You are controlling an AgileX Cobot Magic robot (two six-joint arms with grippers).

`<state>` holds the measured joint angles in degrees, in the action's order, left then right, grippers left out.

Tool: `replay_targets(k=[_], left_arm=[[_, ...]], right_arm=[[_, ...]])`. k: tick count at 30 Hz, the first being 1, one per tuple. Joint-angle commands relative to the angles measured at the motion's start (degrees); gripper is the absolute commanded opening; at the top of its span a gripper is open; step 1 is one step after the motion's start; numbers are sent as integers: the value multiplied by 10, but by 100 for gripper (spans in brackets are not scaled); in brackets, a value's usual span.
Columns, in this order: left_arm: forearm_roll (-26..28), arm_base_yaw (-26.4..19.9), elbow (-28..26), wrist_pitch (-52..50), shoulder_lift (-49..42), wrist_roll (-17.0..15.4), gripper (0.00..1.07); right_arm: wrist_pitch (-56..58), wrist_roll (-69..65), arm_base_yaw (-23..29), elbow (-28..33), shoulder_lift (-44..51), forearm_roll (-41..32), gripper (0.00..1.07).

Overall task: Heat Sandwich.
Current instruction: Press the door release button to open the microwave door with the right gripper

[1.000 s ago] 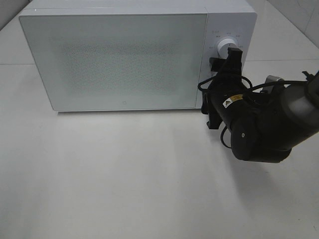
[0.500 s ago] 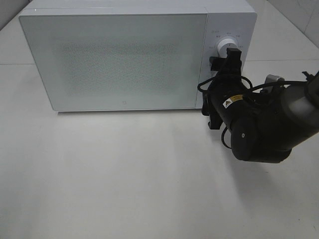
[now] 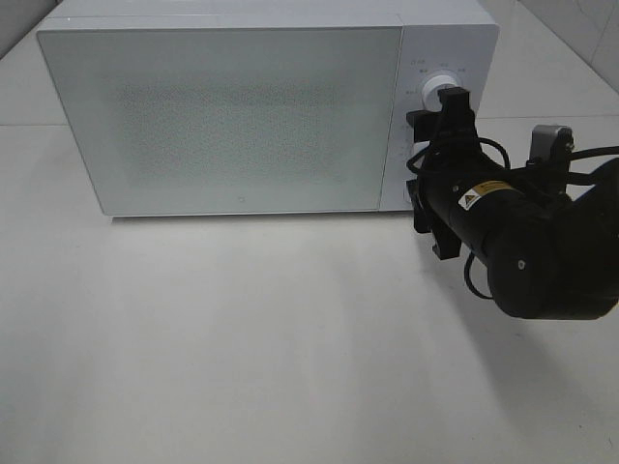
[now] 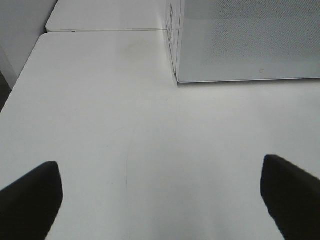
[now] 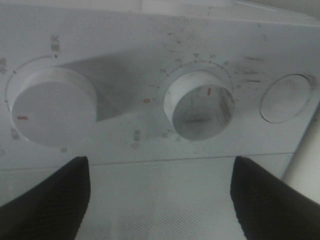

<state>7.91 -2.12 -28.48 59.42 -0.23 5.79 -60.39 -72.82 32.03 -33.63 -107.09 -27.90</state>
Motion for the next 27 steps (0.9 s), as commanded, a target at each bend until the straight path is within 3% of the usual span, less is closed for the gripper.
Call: replay_targets(k=[1,8,16,23,27], left_arm=[[-1,-1,1,0,-14,-4,103],[-1,-1,1,0,-14,-4,103],[-1,-1,1,0,-14,-4,103],[-1,-1,1,0,-14,-4,103],[-1,-1,1,0,-14,-4,103]], right_arm=[[77,88,-1,14,42,19,77],[210,268,-1,15,109,22,77],[430,580,-1,15,194,18,77],[527,674,-1,15,235,25,77],[584,682,-1,15,278,83,77]])
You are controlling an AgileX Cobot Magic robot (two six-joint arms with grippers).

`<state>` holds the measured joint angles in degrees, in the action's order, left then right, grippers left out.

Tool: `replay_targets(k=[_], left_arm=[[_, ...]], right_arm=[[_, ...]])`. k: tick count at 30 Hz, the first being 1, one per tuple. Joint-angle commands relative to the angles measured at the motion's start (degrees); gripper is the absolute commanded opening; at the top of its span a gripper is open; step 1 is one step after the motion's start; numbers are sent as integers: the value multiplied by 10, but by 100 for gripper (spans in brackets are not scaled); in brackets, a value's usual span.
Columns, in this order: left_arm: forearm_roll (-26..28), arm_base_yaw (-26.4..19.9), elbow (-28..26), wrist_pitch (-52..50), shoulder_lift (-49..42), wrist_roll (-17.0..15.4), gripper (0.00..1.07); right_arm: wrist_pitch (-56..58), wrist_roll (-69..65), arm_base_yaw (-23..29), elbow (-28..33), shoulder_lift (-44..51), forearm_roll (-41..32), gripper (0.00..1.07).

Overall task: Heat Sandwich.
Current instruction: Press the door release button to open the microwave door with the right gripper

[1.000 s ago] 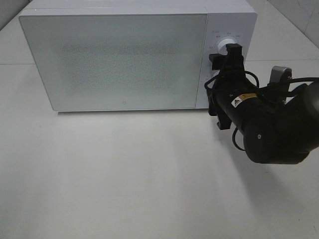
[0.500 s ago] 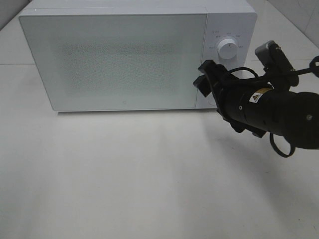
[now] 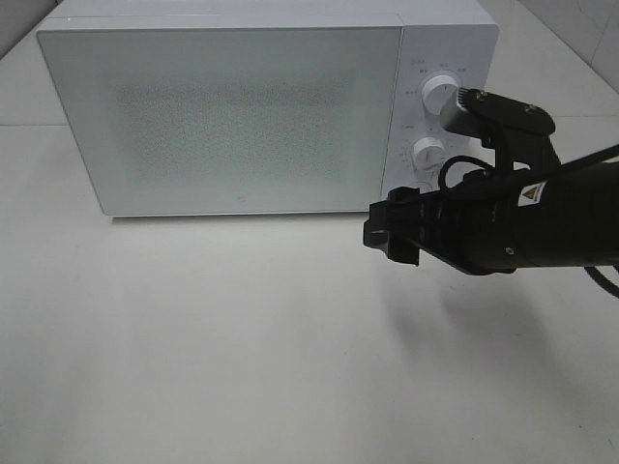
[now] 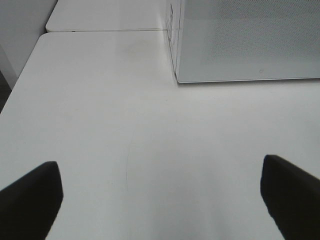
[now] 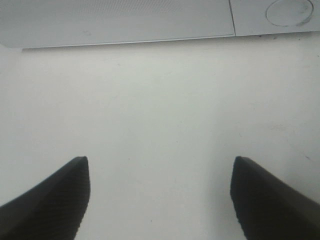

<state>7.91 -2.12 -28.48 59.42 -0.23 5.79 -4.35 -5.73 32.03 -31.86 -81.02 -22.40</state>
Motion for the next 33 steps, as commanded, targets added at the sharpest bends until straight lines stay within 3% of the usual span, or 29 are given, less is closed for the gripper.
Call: replay_targets(k=[1,6,15,33], left_arm=[[-1,-1,1,0,-14,-4,103],[-1,-1,1,0,-14,-4,103],[-1,-1,1,0,-14,-4,103],[-1,-1,1,0,-14,-4,103]], right_arm=[[23,11,-1,-2,17,28,77],[140,-18,-1,-11,95,139,77],[348,-44,-1,-46,217,224,77],[559,-46,-1,-56,457,286,76]])
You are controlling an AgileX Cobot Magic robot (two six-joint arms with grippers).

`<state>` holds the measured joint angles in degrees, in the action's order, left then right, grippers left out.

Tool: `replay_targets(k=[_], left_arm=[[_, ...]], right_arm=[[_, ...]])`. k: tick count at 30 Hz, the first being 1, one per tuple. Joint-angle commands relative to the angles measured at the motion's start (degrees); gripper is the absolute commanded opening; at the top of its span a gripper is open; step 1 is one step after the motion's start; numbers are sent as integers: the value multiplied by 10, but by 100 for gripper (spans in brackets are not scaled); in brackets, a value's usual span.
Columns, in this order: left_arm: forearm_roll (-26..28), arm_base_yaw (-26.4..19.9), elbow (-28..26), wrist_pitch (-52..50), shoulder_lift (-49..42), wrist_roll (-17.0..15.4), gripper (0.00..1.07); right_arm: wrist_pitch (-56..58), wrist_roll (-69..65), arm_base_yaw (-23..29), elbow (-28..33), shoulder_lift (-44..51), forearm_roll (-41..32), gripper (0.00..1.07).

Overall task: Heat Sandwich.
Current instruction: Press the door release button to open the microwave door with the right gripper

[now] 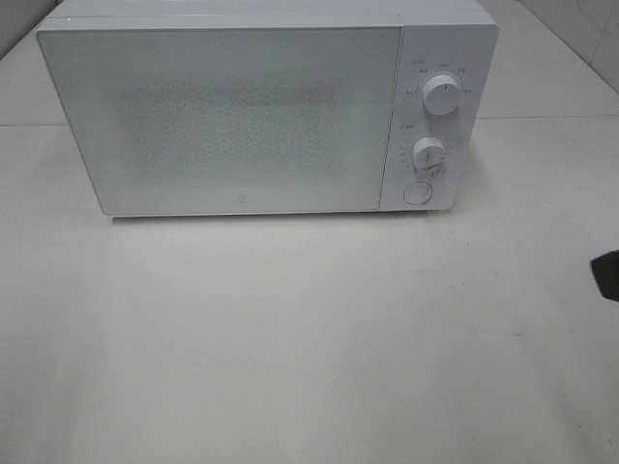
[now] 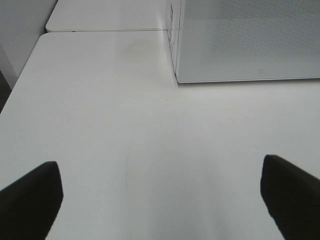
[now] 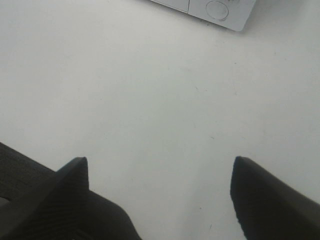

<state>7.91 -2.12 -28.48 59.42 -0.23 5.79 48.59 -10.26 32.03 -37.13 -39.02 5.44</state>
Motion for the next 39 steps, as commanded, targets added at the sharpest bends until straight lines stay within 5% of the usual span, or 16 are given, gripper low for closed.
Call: replay_targets(k=[1,20,39], left_arm=[[-1,-1,1,0,-14,-4,103],[-1,-1,1,0,-14,-4,103],[-1,-1,1,0,-13,-4,103]], right_arm=[[39,-1,-1,-3,54,11,76],[100,13,-185,34,309,35,76],[111,30,-214,83,407,45,76]])
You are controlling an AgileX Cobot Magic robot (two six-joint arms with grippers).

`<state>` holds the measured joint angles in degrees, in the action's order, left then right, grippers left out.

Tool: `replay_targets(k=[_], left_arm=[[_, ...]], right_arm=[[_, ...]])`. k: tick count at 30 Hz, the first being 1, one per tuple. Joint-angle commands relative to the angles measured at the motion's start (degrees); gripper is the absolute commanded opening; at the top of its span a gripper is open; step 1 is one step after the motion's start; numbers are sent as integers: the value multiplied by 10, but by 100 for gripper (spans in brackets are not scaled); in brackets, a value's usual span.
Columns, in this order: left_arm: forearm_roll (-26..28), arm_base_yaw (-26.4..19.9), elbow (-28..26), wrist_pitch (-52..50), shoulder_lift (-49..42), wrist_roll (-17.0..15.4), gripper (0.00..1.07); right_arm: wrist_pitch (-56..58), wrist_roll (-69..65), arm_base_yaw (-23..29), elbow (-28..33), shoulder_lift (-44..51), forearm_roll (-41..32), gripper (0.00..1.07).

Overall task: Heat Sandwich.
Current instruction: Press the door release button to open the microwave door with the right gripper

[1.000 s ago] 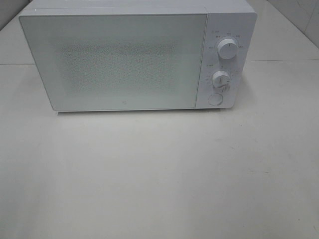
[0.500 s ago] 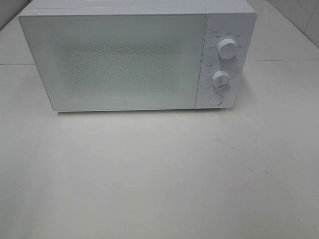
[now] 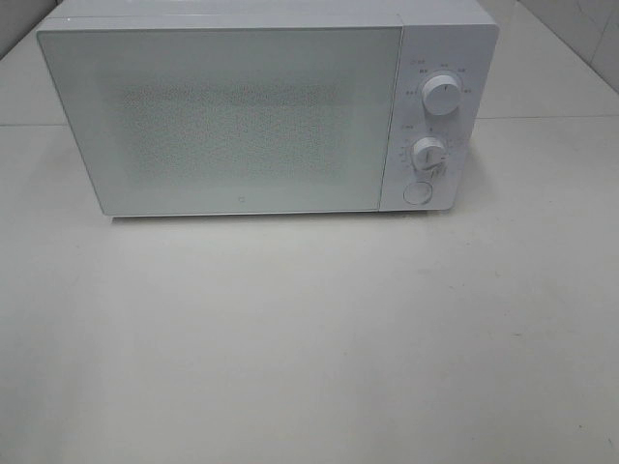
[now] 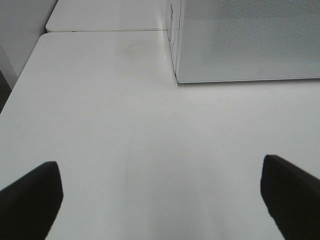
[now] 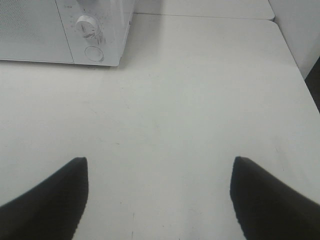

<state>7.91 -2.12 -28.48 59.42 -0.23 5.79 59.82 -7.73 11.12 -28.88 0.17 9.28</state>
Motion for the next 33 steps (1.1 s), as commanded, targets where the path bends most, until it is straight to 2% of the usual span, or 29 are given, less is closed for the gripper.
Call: replay_targets(k=[1,16,27,33], left_arm=[[-1,-1,1,0,-13,-4,103],[-1,-1,1,0,-13,-4,103],[-1,-1,1,0,-13,-4,103],[-1,-1,1,0,-13,-4,103]], right_arm=[[-2,5,-5,0,15,6,76],[-18,13,-5,-11,0,7,76],[-139,13,-5,-22,-81,7,76],[-241,11,-5,-22,-162,7,76]])
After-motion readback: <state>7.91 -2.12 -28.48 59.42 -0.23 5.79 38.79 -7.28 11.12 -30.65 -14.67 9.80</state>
